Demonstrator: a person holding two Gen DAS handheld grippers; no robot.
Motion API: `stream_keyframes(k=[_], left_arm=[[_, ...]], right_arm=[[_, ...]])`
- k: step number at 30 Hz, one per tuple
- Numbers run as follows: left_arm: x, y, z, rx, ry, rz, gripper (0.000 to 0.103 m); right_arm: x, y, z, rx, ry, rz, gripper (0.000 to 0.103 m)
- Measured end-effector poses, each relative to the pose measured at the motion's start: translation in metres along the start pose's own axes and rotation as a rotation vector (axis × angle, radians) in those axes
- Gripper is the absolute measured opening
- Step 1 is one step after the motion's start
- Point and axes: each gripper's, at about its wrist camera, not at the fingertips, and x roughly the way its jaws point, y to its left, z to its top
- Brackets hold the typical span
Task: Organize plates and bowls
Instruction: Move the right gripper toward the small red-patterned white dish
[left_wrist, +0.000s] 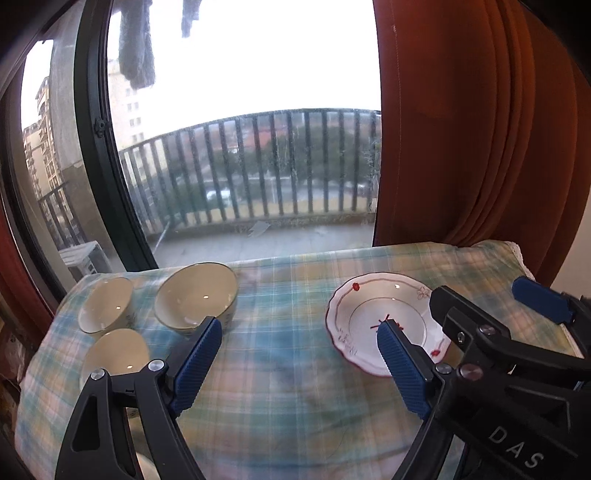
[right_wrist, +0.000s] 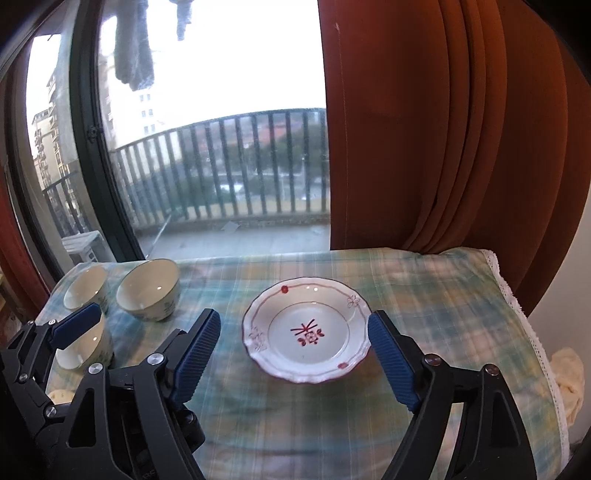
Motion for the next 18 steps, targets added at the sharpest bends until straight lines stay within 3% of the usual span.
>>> stream_keyframes(k=[9,13,18], left_arm=[[0.047,-0.033,0.010,-0.015,0.031,-0.007,0.083],[0.067,-0.044,0.013,0.005,0.034,0.045,0.083],[0.102,-0.052,0.004,0.001,0.116,0.044,0.077]], right_arm=[[0.048,-0.035,0.010,0.008,0.024,-0.028,0.086],[0.071,-0.049,0.013,0.007,0.018,-0.001,0.086],[0.112,-0.070,0.004,0.049,0.103,-0.042,0.086]])
